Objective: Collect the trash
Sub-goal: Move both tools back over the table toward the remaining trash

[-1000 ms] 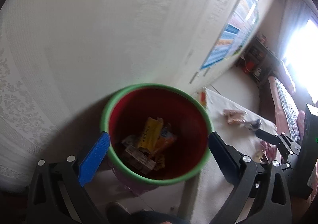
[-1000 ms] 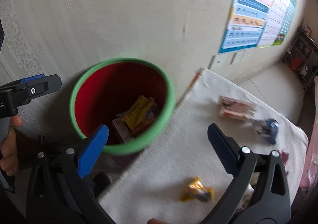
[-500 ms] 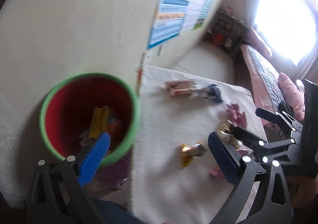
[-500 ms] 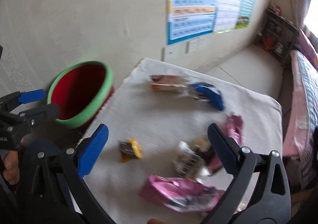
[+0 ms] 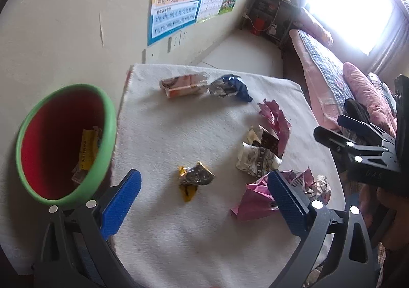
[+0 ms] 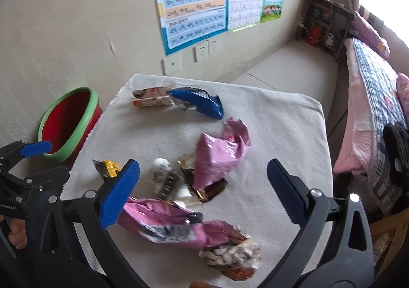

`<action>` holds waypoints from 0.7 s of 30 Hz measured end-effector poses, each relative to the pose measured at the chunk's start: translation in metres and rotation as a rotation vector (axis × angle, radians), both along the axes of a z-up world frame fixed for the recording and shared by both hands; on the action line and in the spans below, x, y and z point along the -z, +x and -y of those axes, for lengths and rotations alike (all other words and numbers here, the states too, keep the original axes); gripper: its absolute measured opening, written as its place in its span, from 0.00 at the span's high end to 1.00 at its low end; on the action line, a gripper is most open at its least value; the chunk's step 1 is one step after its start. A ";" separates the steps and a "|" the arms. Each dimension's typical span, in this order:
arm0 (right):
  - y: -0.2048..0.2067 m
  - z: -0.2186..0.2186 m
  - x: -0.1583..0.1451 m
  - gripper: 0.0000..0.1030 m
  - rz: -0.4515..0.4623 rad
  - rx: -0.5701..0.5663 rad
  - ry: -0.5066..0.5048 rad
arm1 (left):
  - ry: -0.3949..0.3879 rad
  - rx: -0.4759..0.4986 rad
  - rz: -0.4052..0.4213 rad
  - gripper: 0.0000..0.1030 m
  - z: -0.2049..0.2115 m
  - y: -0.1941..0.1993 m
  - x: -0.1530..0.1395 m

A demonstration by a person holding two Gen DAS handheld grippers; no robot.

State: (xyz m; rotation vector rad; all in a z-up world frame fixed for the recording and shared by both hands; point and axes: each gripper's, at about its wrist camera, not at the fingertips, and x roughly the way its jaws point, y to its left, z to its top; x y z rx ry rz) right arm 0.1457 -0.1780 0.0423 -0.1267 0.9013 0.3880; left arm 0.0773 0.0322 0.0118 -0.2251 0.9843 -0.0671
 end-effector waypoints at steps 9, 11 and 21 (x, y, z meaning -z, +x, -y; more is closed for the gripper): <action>0.007 0.012 0.015 0.05 -0.041 0.020 0.006 | 0.000 0.005 -0.047 0.08 0.006 0.003 0.020; 0.008 0.011 0.018 0.05 -0.047 0.019 0.006 | -0.001 0.004 -0.055 0.08 0.005 0.004 0.023; 0.020 0.004 0.038 0.05 -0.084 0.022 -0.006 | -0.014 0.006 -0.108 0.08 0.003 0.020 0.049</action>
